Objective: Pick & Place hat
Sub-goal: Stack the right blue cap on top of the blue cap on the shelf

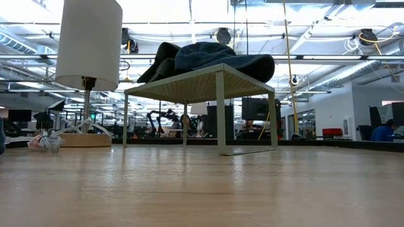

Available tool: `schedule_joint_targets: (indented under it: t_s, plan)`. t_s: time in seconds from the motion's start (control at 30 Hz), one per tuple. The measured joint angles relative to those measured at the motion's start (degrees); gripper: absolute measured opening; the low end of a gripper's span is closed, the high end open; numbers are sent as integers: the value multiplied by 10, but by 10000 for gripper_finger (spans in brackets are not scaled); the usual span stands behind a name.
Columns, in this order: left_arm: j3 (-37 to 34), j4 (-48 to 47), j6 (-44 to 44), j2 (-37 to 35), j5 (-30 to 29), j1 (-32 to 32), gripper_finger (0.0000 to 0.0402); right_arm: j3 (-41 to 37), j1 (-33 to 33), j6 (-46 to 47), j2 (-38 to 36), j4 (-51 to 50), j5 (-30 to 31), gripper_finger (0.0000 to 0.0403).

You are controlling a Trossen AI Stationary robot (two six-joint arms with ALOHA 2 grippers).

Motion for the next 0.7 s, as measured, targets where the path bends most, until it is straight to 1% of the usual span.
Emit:
schedule_joint_targets:
  t_s: [0.27, 0.37, 0.43, 0.5, 0.57, 0.7]
  plan:
    - [0, 3, -3, 20, 3, 11, 250, 0, -20, 32, 30, 1, -41, 3]
    - [0, 1, -8, 22, 2, 12, 250, 0, -20, 48, 43, -3, -45, 3]
    - [0, 1, -15, 22, 1, 12, 243, 0, -20, 56, 47, -5, -45, 3]
    - [0, 1, -17, 22, 0, 11, 223, 0, -19, 59, 50, -5, -44, 3]
    - [0, 1, -18, 22, 0, 7, 193, 0, -19, 58, 50, -7, -44, 3]
    - [0, 1, -43, 22, -4, 5, 115, 0, -19, 56, 50, -5, -43, 4]
